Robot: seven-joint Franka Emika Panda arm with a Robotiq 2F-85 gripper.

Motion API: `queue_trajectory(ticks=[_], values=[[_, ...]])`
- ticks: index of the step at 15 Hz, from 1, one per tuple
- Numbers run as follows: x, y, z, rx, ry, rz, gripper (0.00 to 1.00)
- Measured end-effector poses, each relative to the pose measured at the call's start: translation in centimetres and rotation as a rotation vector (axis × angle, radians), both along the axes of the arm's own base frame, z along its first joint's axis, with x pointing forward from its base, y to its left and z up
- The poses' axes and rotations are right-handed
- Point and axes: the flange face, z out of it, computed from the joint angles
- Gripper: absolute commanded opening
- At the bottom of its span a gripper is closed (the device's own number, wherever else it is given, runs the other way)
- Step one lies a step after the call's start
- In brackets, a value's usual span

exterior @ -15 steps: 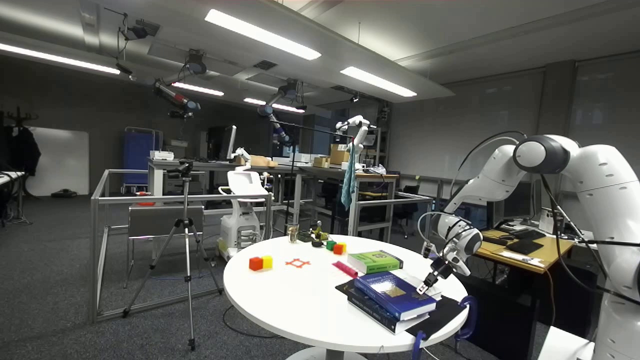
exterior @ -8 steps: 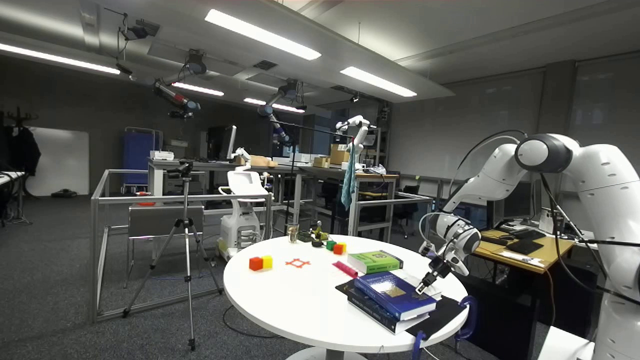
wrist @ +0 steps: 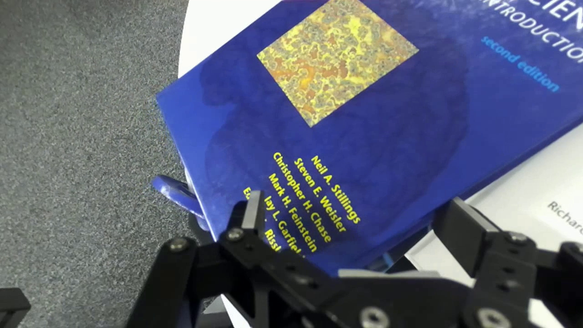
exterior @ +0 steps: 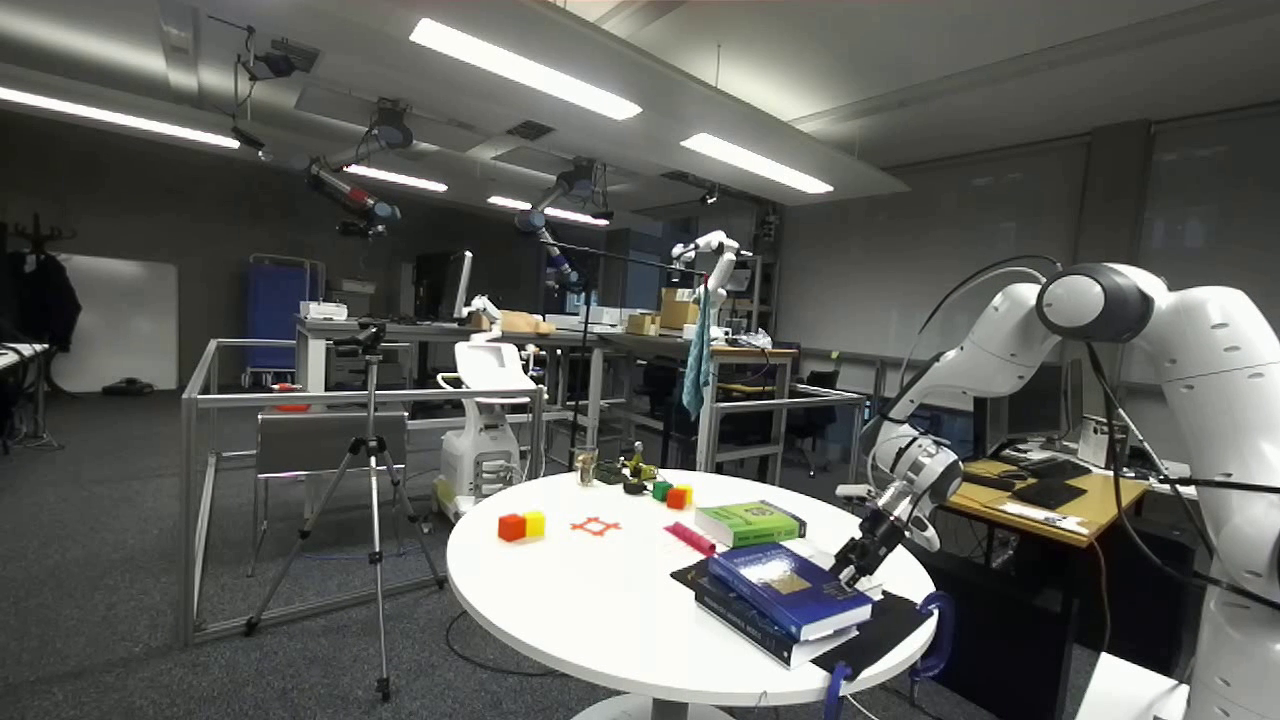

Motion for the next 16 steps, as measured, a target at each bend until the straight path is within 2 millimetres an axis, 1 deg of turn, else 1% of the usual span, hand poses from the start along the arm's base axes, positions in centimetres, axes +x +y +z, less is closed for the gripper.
queue_trajectory(ticks=[6,11,14,16], values=[[-0.3,0.0,-0.2,-0.047,-0.089,0.127,1.0],[-0.3,-0.1,-0.2,-0.067,-0.118,0.18,1.0],[-0.4,-0.4,-0.2,-0.088,-0.114,0.199,1.0],[-0.2,-1.1,0.4,-0.128,-0.123,0.193,1.0]])
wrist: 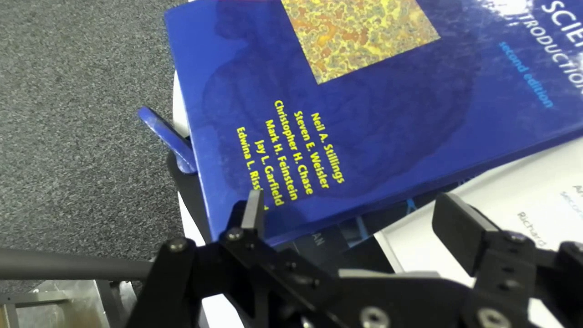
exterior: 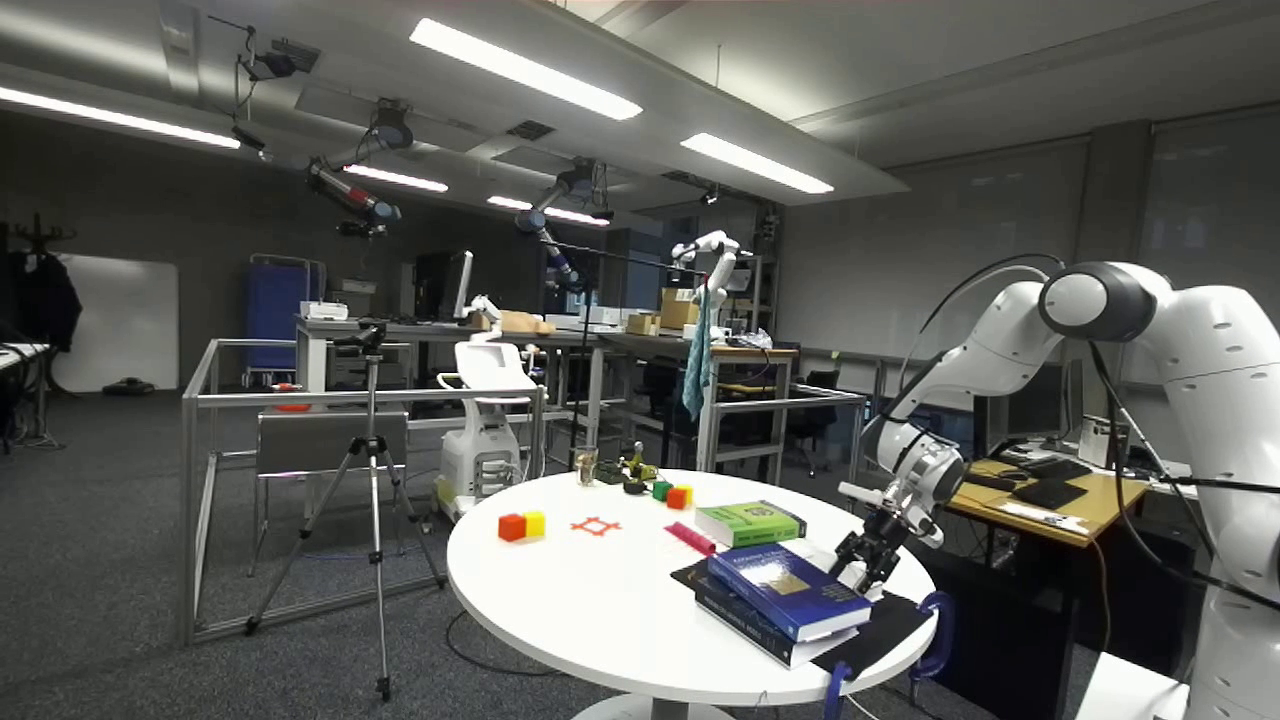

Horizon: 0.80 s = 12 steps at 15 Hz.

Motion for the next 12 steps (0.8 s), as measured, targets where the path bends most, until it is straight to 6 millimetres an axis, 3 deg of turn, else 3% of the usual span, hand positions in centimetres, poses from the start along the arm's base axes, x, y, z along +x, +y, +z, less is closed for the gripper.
queue_trajectory(ticks=[7,12], values=[[0.6,-4.1,4.1,-0.235,-0.094,-0.098,1.0],[-0.1,-8.8,7.4,-0.456,-0.11,-0.102,1.0]])
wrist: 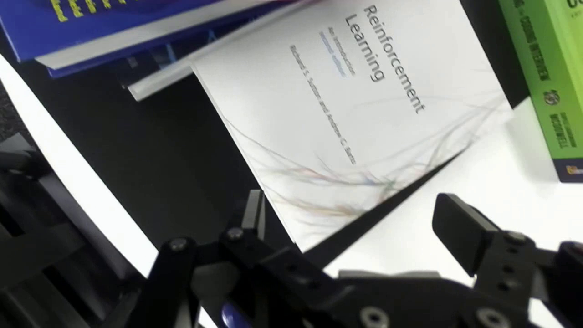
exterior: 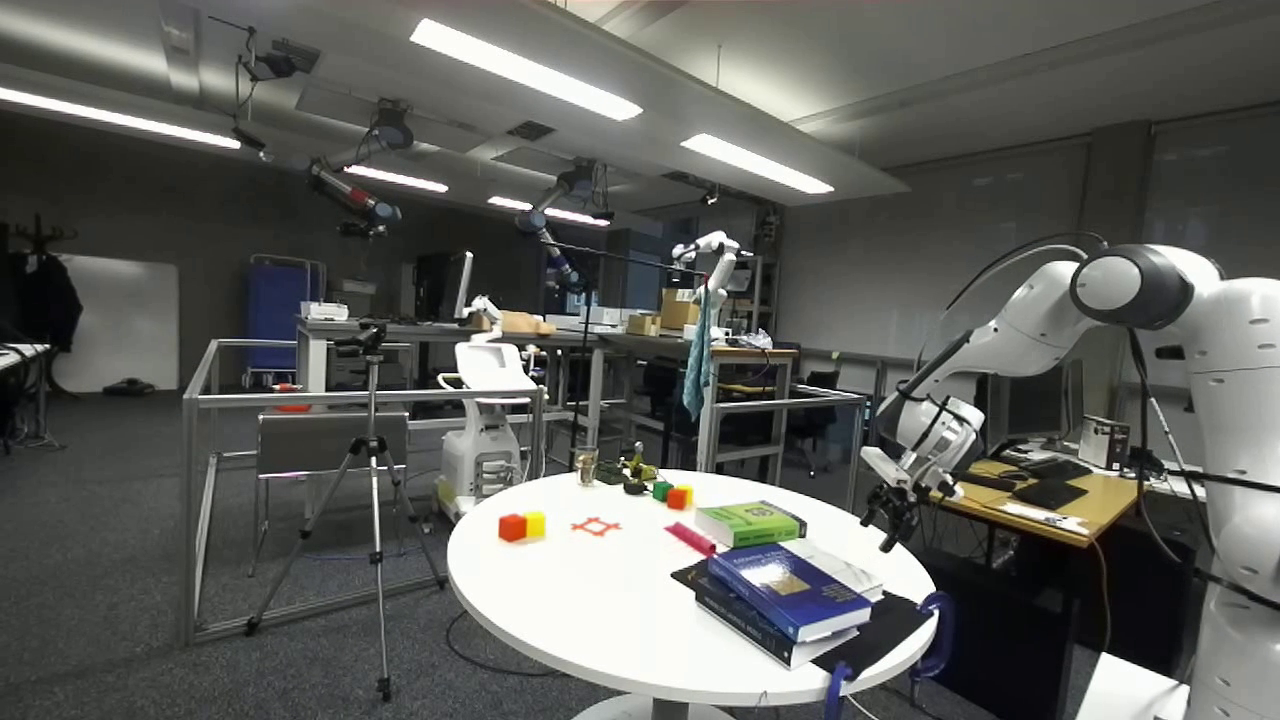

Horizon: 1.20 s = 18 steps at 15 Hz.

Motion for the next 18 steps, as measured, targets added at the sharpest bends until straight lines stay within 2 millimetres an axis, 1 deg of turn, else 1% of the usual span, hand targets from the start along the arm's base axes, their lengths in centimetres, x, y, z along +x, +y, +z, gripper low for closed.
queue_trajectory(ticks=[3,6,11,13,15,18], values=[[-0.7,-3.3,3.0,-0.017,0.012,-0.077,1.0],[-1.1,-5.5,6.5,0.075,0.05,-0.178,1.0],[-1.5,-9.5,13.9,0.204,0.085,-0.41,1.0],[-1.6,-10.8,16.7,0.258,0.078,-0.481,1.0],[-1.8,-11.6,19.0,0.301,0.075,-0.522,1.0],[-1.9,-12.5,21.4,0.343,0.089,-0.531,1.0]])
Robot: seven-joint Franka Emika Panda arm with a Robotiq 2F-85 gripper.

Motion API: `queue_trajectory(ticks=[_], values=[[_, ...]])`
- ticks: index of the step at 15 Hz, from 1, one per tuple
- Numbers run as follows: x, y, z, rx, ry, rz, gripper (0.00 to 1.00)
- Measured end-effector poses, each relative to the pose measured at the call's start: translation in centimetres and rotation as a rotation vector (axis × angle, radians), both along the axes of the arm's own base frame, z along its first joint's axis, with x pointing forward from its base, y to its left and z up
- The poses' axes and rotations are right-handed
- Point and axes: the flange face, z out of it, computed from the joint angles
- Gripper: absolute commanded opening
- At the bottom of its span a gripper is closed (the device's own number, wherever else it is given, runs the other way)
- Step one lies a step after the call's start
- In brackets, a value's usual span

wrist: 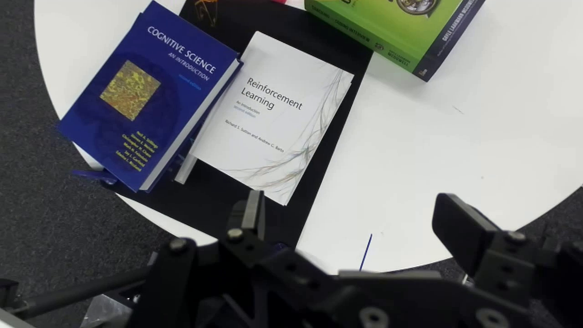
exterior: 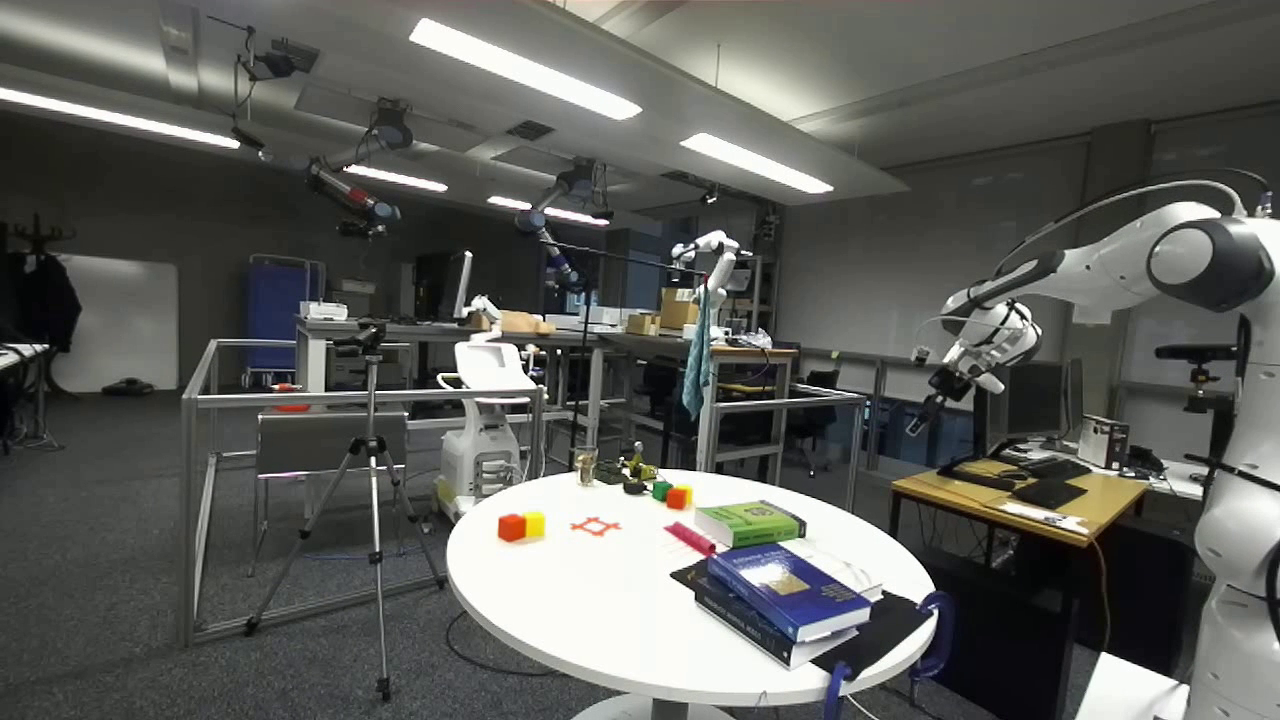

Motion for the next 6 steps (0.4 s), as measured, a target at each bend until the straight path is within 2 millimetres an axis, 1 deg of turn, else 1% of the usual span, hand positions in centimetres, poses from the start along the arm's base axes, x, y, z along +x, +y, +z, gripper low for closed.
queue_trajectory(ticks=[2,6], values=[[-0.07,-0.34,0.77,0.01,-0.001,0.006,1.0],[-0.02,-0.31,0.81,0.01,0.0,0.007,1.0]])
